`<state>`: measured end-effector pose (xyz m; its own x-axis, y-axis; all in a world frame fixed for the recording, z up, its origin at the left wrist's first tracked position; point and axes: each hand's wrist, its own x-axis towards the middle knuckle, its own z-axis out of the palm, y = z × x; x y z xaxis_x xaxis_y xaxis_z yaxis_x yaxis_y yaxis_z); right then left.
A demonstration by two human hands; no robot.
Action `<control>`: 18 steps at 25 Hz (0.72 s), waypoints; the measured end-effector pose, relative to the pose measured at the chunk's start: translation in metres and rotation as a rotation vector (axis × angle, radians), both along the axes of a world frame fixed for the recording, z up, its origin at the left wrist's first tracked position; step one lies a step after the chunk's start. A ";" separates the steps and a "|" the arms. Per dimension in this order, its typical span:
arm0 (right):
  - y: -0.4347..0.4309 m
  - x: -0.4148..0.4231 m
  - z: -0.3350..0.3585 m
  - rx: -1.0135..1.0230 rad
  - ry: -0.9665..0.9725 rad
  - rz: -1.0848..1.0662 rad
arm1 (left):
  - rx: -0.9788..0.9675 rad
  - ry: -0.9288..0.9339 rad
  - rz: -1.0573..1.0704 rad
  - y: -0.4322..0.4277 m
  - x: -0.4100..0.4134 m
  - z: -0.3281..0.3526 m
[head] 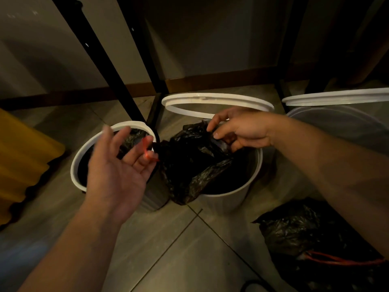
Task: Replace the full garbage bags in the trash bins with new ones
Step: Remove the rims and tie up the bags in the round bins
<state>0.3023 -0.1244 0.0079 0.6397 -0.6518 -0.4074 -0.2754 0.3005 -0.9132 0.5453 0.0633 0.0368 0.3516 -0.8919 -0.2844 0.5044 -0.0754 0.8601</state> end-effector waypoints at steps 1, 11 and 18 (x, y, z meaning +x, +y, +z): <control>0.001 -0.001 0.001 0.014 -0.026 -0.004 | -0.031 0.009 -0.047 0.001 -0.004 0.001; 0.011 0.007 0.003 0.040 -0.154 -0.116 | 0.091 -0.833 -0.218 -0.027 -0.092 -0.032; 0.016 0.004 -0.004 0.089 -0.137 -0.105 | 0.138 -1.308 -0.141 -0.050 -0.104 -0.061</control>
<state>0.3063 -0.1089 0.0038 0.6237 -0.6830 -0.3802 -0.1136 0.4020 -0.9086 0.4413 0.0138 -0.0240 0.3418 -0.9343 0.1008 -0.7054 -0.1843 0.6844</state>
